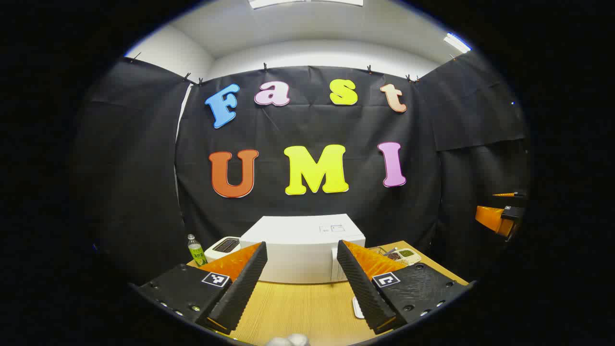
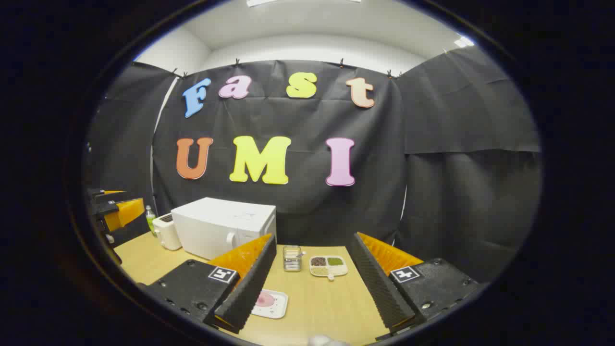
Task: Open the microwave oven with the left hand, put the food in, and close the microwave oven.
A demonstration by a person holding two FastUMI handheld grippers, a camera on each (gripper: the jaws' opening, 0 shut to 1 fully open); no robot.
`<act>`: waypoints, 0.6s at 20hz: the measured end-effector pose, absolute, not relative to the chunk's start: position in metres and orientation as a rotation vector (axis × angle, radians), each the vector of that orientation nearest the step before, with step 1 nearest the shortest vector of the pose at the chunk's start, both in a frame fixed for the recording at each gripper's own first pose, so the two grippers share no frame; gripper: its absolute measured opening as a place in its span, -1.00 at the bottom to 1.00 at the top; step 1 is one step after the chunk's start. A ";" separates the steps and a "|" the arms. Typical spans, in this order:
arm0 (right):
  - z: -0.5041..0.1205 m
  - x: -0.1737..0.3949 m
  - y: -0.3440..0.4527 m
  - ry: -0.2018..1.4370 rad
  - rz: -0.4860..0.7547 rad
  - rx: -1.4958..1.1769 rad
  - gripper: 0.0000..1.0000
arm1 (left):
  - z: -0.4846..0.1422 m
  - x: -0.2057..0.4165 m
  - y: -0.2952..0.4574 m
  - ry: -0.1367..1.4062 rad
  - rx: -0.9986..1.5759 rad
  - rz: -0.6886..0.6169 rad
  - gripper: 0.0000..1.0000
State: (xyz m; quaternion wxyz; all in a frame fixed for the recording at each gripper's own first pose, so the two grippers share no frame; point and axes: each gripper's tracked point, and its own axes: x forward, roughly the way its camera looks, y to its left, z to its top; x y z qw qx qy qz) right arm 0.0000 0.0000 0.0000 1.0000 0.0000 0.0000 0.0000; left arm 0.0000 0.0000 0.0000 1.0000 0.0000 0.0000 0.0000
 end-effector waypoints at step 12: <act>0.003 -0.005 0.003 -0.006 0.002 -0.010 1.00 | -0.001 0.002 -0.006 -0.003 0.001 -0.013 0.86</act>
